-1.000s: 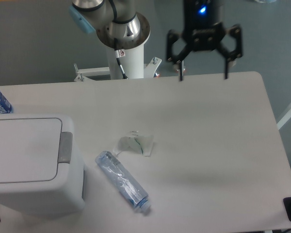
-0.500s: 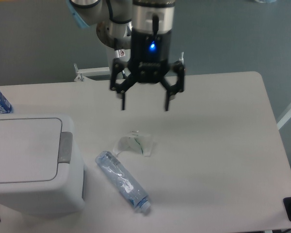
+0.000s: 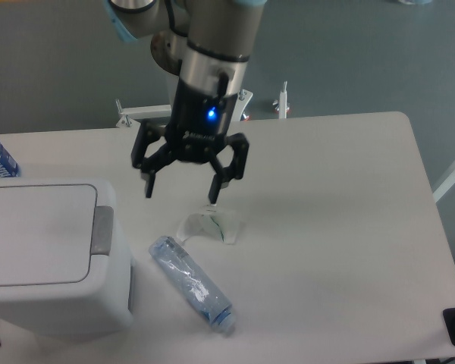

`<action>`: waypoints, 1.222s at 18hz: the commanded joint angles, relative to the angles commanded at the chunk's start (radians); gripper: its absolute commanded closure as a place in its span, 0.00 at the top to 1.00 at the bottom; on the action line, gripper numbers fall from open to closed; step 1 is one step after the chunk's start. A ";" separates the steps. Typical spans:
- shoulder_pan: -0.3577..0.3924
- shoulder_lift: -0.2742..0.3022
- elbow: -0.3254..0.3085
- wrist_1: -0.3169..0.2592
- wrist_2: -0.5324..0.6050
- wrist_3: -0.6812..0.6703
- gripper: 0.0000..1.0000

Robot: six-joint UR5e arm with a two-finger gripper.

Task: Open the trash can
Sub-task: 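Move the open gripper down toward the white trash can lid edge, then push the gripper finger against the lid edge to tip the lid open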

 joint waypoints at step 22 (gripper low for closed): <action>-0.054 -0.057 0.000 0.029 0.003 -0.017 1.00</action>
